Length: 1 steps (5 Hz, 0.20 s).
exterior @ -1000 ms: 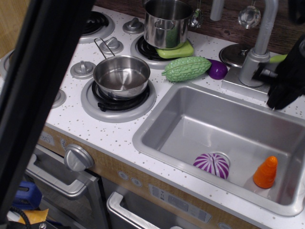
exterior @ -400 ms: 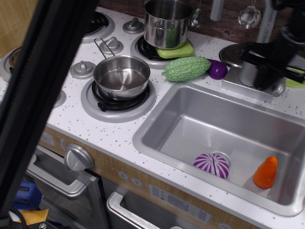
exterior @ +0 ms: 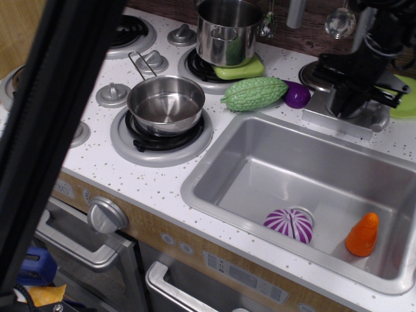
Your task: Turn lever vertical to front
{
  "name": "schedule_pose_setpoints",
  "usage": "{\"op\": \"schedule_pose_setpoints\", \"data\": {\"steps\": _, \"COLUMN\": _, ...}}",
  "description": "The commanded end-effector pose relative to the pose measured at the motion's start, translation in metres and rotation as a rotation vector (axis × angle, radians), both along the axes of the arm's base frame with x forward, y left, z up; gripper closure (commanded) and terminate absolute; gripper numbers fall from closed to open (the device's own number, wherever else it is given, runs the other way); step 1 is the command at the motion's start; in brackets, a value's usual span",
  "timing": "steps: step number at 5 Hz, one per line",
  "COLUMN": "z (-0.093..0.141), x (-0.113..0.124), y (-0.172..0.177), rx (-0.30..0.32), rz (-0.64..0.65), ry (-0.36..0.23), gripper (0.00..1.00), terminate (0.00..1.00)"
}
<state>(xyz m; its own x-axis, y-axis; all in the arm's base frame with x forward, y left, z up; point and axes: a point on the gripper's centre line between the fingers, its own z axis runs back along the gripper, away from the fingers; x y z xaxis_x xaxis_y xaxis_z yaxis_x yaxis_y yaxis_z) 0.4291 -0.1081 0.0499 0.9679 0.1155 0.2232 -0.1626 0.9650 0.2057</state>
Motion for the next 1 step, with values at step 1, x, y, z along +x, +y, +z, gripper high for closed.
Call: {"op": "schedule_pose_setpoints", "data": {"steps": 1, "z": 0.0369, "x": 0.0007, "y": -0.0104, "rx": -0.026, "rz": -0.023, "ry": -0.055, "gripper": 0.0, "terminate": 1.0}}
